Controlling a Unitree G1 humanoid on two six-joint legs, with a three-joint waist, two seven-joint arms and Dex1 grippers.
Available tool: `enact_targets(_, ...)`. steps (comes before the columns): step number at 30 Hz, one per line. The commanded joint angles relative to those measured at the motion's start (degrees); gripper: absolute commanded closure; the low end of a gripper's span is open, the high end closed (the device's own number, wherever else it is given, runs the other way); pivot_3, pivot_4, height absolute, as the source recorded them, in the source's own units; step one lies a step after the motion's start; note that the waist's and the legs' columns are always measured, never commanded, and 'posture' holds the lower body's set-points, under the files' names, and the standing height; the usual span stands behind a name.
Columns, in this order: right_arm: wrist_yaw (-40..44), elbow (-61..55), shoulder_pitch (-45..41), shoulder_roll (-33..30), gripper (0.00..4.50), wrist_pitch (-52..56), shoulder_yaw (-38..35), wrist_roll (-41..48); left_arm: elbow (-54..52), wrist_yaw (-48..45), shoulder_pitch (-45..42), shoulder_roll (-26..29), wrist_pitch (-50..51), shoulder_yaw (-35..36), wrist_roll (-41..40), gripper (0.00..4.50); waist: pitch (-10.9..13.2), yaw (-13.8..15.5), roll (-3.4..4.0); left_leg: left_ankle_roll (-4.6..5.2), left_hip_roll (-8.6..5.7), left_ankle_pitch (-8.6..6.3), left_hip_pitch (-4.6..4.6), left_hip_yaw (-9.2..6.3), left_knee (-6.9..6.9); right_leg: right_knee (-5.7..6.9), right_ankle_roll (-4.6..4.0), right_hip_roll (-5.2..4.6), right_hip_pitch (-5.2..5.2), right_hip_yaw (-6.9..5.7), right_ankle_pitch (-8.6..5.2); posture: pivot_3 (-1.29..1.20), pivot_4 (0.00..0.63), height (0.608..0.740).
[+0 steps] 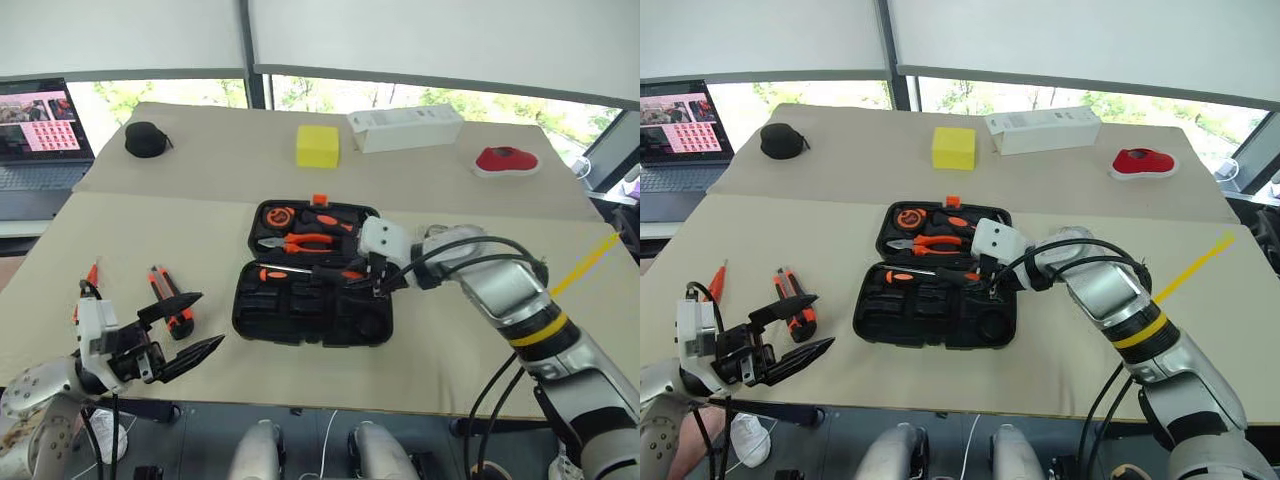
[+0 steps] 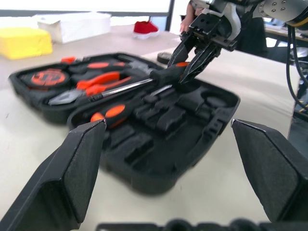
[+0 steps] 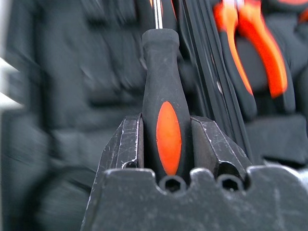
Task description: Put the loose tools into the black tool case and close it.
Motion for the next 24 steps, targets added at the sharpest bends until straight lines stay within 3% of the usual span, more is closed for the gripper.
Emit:
enact_targets(1,3.23,-0.41,-1.29,-1.26,3.49,-3.18,0.59,-2.81,-2.79,0.69,0.76,-0.31,-1.38,1.7,-0.7,0.0,0.0,-0.21,0.0,0.0,0.0,0.0,-0.03,0.01,0.0,0.01,-0.01,0.02,-0.03,0.0,0.0,0.0,0.15,0.74)
enact_targets(14,5.7,0.37,0.42,-1.47,3.49,-3.76,-0.51,-5.97,-2.12,0.95,-0.55,-0.18,-1.48,0.7,0.16,0.0,0.0,-0.38,0.0,0.0,0.04,0.0,0.05,0.09,0.0,0.05,-0.05,0.1,0.0,0.0,0.03,0.0,0.15,0.74)
enact_targets(16,6.69,0.77,0.62,-1.38,2.48,-5.9,-1.34,-5.12,-2.01,1.03,-1.04,-0.19,-1.41,0.41,0.27,0.0,0.0,-0.37,0.0,0.0,0.05,0.0,0.06,0.11,0.0,0.05,-0.05,0.1,0.0,0.0,0.03,0.0,0.15,0.74)
enact_targets(19,9.95,0.99,0.61,-1.15,1.58,-10.18,-5.38,-0.86,-2.08,1.1,-1.16,-0.21,-1.35,0.31,0.33,0.0,0.0,-0.36,0.0,0.0,0.04,0.0,0.05,0.14,0.0,0.05,-0.05,0.1,0.0,0.0,0.03,0.0,0.15,0.74)
enact_targets(24,14.1,2.26,0.67,0.34,1.58,-13.81,-11.82,5.88,-2.1,1.17,-0.97,-0.26,-1.35,0.46,0.42,0.0,0.0,-0.36,0.0,0.0,0.04,0.0,0.05,0.13,0.0,0.05,-0.05,0.1,0.02,0.0,0.03,0.0,0.15,0.74)
